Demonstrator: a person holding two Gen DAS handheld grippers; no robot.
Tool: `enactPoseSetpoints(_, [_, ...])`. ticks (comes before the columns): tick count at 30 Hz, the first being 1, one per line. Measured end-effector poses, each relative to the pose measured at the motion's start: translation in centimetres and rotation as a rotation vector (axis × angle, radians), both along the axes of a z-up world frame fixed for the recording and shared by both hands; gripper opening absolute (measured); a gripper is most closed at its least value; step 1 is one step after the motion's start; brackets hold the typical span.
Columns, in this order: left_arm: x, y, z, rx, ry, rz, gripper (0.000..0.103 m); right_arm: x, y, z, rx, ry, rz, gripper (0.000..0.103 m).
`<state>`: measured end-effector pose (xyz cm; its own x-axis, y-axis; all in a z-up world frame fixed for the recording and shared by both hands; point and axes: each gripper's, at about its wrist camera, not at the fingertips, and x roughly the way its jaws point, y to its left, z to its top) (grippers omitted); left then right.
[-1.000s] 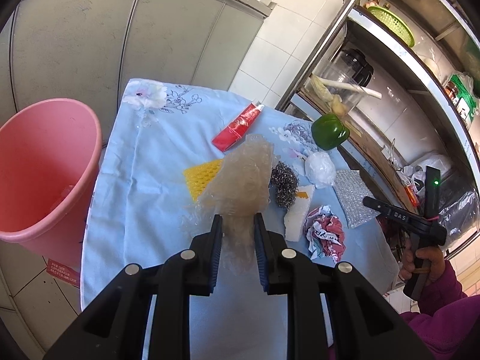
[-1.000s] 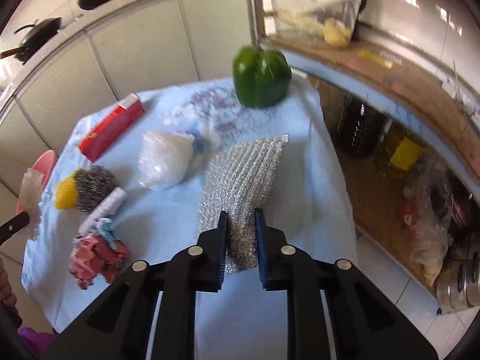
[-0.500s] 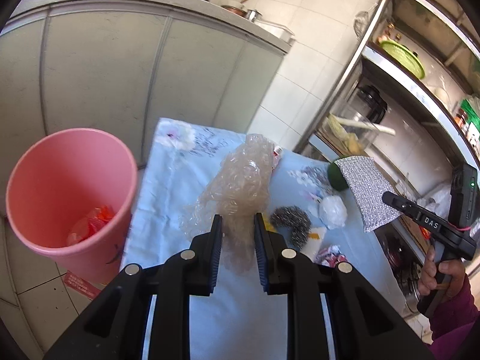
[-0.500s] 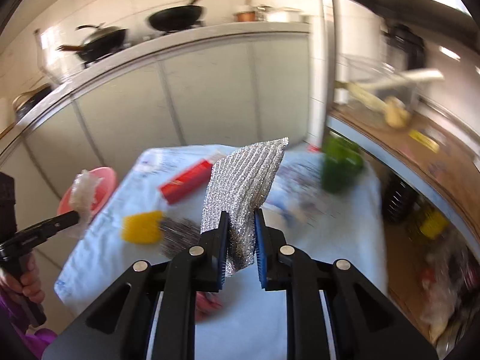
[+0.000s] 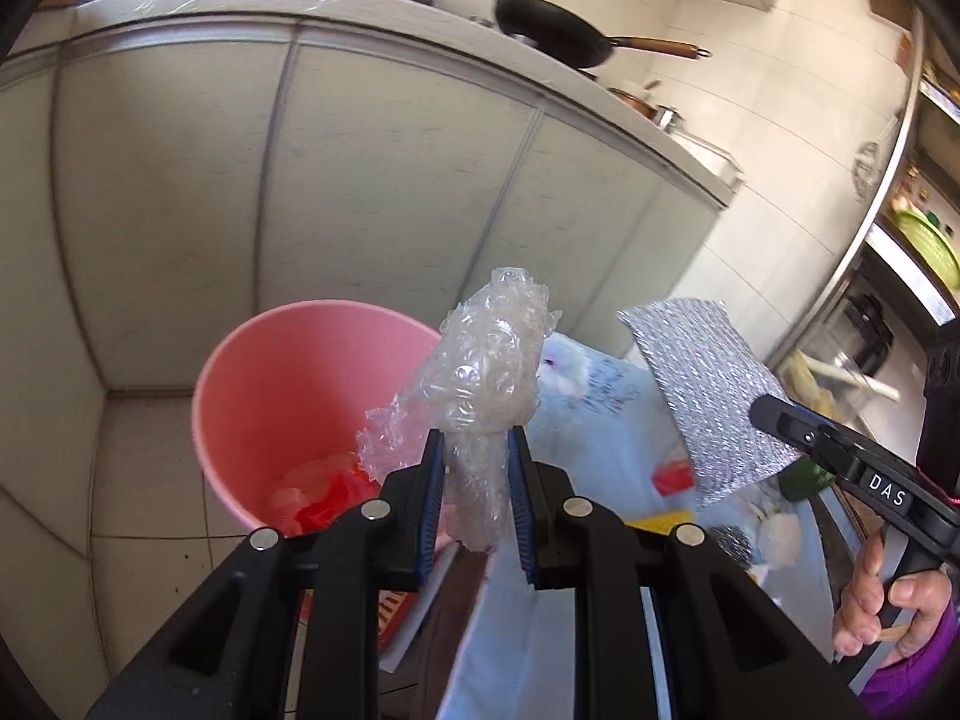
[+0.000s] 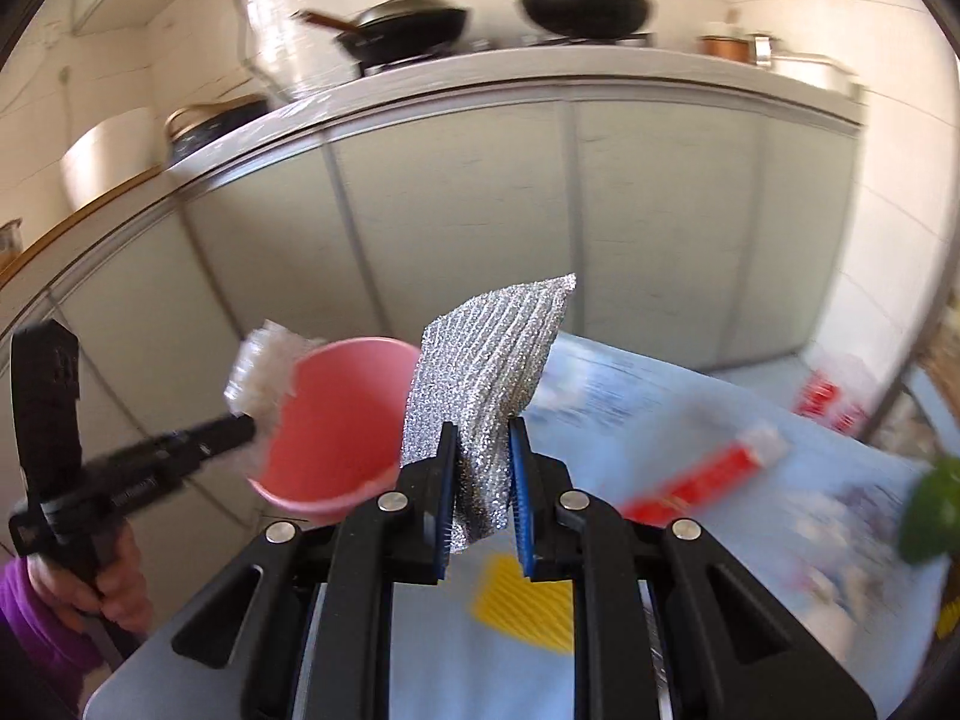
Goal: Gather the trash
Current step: 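Carry the bubble wrap and mesh pad with both tools over the pink bin, then open both tools to drop the bubble wrap and mesh pad into the bin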
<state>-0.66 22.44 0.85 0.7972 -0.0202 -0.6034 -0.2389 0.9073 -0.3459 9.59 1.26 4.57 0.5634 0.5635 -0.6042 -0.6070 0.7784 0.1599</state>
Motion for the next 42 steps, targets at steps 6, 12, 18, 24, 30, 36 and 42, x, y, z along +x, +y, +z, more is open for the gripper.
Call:
enactPoseSetpoints(6, [1.3,1.7,-1.5,-0.015,0.042,0.092,0.02,1.9,7.8,-2.3,-0.036,0.04,0.098,0.017])
enactPoseSetpoints(12, [2.8,3.4,-3.4,-0.021,0.089,0.159,0.02,3.0,12.1,-4.5,-0.072,0.061,0.124,0.017])
enactPoseSetpoints(18, [4.4,4.8,-5.4,-0.035,0.137,0.203,0.02,4.2,14.5,-6.9,-0.119,0.091,0.112,0.017])
enactPoseSetpoints(24, [5.0,5.0,-6.4,-0.034,0.161,0.218,0.023,4.6,15.0,-8.6,-0.14,0.142,0.128,0.03])
enactPoseSetpoints(30, [5.5,4.9,-5.8,-0.025,0.154,0.224,0.026,4.2,14.7,-8.3,-0.13,0.153,0.149,0.035])
enactPoseSetpoints(36, [4.1,4.5,-5.0,-0.09,0.096,0.195,0.028,2.8,12.3,-7.1,-0.104,0.14,0.14,0.035])
enactPoseSetpoints(42, [3.3,1.9,-3.9,-0.068,0.095,0.104,0.028,0.8,8.0,-5.3,-0.076,0.129,0.111,0.035])
